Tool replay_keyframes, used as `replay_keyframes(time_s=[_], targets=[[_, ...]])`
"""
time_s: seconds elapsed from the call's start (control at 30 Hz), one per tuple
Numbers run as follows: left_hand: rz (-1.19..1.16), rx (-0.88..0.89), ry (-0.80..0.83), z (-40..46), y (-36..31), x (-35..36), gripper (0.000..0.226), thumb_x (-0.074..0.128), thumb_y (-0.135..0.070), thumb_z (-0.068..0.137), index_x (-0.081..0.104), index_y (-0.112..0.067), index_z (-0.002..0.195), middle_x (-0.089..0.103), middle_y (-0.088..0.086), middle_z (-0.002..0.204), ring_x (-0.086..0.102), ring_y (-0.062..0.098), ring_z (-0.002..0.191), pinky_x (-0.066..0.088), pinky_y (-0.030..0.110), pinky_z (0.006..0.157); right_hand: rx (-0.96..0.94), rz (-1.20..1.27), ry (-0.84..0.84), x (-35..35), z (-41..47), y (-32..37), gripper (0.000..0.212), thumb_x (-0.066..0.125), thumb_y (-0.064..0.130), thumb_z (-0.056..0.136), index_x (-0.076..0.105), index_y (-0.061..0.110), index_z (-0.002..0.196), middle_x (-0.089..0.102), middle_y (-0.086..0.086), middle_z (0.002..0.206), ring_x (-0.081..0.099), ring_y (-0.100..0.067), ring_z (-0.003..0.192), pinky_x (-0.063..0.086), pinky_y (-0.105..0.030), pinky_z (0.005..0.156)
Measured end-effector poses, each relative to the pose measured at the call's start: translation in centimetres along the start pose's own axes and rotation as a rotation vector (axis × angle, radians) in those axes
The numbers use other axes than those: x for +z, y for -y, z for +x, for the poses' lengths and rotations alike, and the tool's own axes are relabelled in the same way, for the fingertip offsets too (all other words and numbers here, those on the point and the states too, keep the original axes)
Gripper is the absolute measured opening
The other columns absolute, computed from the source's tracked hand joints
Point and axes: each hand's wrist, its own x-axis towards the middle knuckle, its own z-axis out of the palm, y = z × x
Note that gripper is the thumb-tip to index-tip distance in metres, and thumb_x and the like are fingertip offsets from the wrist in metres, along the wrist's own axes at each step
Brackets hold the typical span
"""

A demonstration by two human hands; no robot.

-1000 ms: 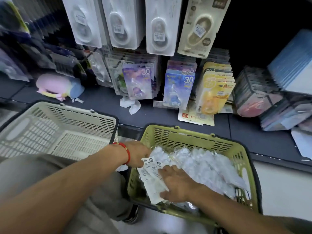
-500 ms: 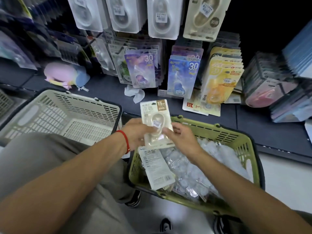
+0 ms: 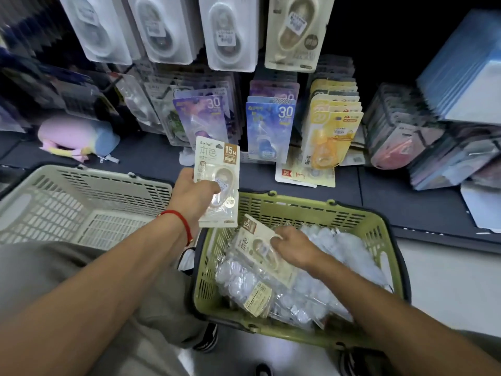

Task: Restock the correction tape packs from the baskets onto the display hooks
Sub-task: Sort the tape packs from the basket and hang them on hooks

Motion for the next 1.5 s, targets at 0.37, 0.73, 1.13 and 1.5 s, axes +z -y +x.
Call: replay_keyframes(time_s=[0.37,0.73,1.13,1.5], targets=[[-0.214,0.159,0.057,-2.6,-6.4,4.7,0.035,0.061,-0.014,0.091,0.061,-0.02,0.126,0.066,-0.002,0.111,0.06,0.022,0.102,0.051,0.038,0.082,-0.361,0.52,-0.367,-16.1,-7.6,5.8,0.032,0.076,0.048,0.084,0.079,0.024,0.105,0.082,-0.003,0.094,0.078,-0.018,0.077,0.059,-0.025,0.059],[-0.45,0.472,0.081,-1.3,-14.6,6.7,0.01,0.07,-0.024,0.095,0.067,-0.028,0.104,0.077,-0.019,0.088,0.072,-0.002,0.079,0.054,0.014,0.061,-0.704,0.333,-0.763,-19.3,-5.5,15.3,0.034,0.06,0.072,0.091,0.062,0.042,0.108,0.075,0.018,0.105,0.073,-0.004,0.093,0.055,-0.029,0.075],[-0.464,0.598,-0.131,-0.1,-15.2,2.7,0.016,0.067,-0.027,0.097,0.057,-0.033,0.109,0.073,-0.017,0.104,0.077,0.012,0.088,0.051,0.024,0.042,-0.701,0.352,-0.74,-20.2,-4.1,17.7,0.04,0.066,0.069,0.087,0.062,0.039,0.112,0.076,0.019,0.107,0.074,-0.002,0.096,0.059,-0.031,0.079],[-0.427,0.78,-0.023,0.2,-14.4,3.7,0.038,0.07,-0.031,0.08,0.051,-0.041,0.112,0.074,-0.018,0.108,0.073,0.002,0.099,0.062,0.034,0.08,-0.603,-0.145,-0.941,-19.5,-3.5,17.1,0.055,0.056,0.063,0.094,0.05,0.033,0.14,0.054,0.017,0.123,0.052,-0.008,0.118,0.048,-0.033,0.098]])
